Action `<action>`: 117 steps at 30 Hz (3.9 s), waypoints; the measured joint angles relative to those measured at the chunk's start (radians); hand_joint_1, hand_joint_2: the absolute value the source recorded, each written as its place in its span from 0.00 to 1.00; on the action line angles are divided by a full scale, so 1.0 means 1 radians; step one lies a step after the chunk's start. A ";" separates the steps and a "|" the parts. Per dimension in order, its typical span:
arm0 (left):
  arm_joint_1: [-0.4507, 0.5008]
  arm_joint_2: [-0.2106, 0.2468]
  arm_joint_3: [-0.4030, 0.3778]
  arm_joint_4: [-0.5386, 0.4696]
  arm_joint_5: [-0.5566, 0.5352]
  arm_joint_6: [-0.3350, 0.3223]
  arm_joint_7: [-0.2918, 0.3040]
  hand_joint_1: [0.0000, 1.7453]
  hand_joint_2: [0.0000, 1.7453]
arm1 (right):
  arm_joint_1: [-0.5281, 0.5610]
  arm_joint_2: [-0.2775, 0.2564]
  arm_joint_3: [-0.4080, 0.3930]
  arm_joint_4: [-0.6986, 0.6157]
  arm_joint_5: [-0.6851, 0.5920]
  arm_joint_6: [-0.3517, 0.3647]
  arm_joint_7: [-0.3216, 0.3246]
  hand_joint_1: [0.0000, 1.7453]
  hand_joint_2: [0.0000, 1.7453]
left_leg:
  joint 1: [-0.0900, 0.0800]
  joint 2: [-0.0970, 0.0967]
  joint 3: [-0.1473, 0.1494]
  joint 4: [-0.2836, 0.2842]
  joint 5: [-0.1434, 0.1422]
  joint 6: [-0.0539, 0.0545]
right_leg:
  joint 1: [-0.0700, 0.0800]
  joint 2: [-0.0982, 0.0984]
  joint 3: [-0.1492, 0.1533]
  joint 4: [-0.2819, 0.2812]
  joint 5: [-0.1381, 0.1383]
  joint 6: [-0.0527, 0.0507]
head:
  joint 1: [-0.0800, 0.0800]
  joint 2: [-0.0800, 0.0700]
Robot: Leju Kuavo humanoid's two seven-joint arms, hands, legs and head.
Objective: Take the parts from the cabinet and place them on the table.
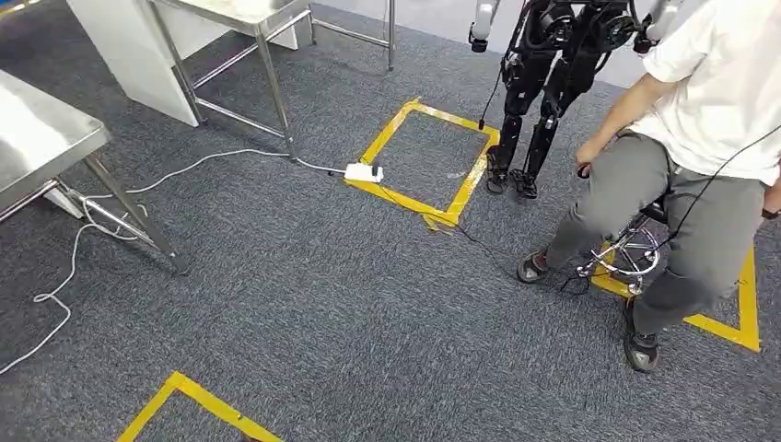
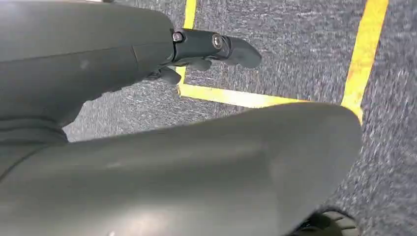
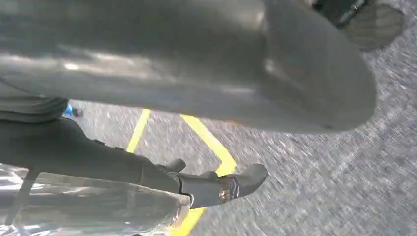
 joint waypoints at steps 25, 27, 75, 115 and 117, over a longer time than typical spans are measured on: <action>-0.002 -0.006 -0.013 0.001 -0.016 -0.003 0.015 0.00 0.00 | -0.006 0.001 -0.024 0.001 0.018 0.003 0.032 0.00 0.00 | 0.004 -0.006 -0.018 0.072 -0.028 -0.013 | -0.010 -0.048 0.018 0.010 -0.008 -0.029 | -0.005 0.000; -0.002 -0.003 -0.013 0.001 -0.020 -0.006 0.012 0.00 0.00 | -0.009 0.004 -0.024 0.001 0.017 0.003 0.032 0.00 0.00 | 0.000 -0.036 -0.001 0.022 -0.020 -0.012 | 0.000 -0.028 0.013 0.013 -0.007 -0.024 | -0.004 0.000; 0.037 -0.015 -0.012 0.000 -0.025 0.013 -0.029 0.00 0.00 | 0.003 -0.004 -0.027 0.004 0.066 0.016 0.002 0.00 0.00 | -0.011 0.179 0.036 -0.017 -0.011 -0.032 | -0.022 -0.210 0.014 0.014 -0.022 0.026 | -0.005 0.000; -0.018 -0.022 -0.013 -0.003 -0.070 -0.013 0.029 0.00 0.00 | -0.007 -0.011 -0.065 0.005 0.076 0.002 0.002 0.00 0.00 | 0.004 0.037 -0.081 0.205 -0.086 -0.022 | -0.019 -0.070 0.025 -0.005 -0.002 -0.015 | -0.010 0.000; -0.019 -0.021 -0.013 -0.003 -0.070 -0.013 0.028 0.00 0.00 | -0.008 -0.011 -0.067 0.005 0.077 0.002 0.002 0.00 0.00 | -0.004 -0.034 -0.004 0.031 0.002 0.010 | -0.021 -0.041 0.026 -0.006 0.002 -0.017 | -0.011 0.000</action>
